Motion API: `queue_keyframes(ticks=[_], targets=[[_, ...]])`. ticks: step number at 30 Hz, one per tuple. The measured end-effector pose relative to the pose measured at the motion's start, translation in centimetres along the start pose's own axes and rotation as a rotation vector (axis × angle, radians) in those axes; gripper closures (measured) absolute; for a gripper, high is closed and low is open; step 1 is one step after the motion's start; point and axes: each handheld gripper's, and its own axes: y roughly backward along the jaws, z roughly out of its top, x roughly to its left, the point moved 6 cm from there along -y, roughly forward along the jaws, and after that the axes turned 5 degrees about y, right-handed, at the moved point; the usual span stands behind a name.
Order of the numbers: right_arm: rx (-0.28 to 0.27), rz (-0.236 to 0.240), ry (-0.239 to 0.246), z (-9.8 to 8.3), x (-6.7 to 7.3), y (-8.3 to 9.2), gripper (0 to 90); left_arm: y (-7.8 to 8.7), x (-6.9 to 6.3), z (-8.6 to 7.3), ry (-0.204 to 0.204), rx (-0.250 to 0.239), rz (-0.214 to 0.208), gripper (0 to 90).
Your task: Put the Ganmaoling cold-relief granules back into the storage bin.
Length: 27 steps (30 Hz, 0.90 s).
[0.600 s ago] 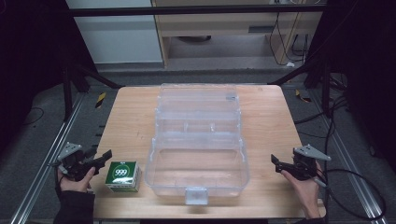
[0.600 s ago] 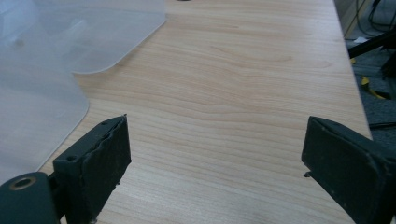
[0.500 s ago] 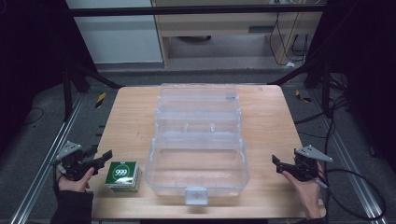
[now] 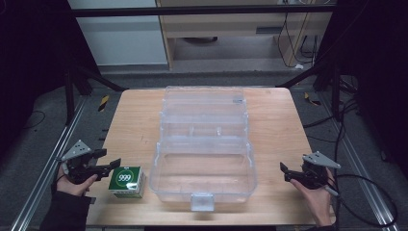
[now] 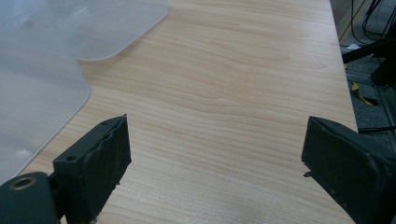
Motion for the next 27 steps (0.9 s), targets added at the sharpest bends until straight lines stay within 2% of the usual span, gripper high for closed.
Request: queue_keyframes(ticks=[3,7,12,13,17,23,27], targets=[[0.009,0.001,0.015,-0.1,0.1,-0.2,7.4,0.2,-0.3,0.5,-0.035,0.035,-0.044,21.4],[0.012,0.003,0.023,-0.3,0.2,-0.2,7.2,0.4,-0.3,1.4,-0.090,0.086,-0.070,21.3],[0.011,0.001,0.027,-0.3,0.1,-0.2,6.9,0.5,-0.4,2.1,-0.127,0.111,-0.102,20.9],[0.013,0.003,0.027,-0.3,0.1,-0.2,6.7,0.5,-0.7,2.3,-0.157,0.122,-0.125,20.7],[0.016,0.003,0.033,-0.4,0.1,-0.1,6.2,0.7,-1.2,2.6,-0.202,0.156,-0.164,20.6],[0.014,0.005,0.040,-0.3,0.2,-0.2,6.2,1.0,-2.4,2.8,-0.297,0.263,-0.196,17.2],[0.022,0.011,0.038,-0.4,0.3,-0.3,6.1,1.0,-3.1,2.8,-0.352,0.316,-0.228,13.3]])
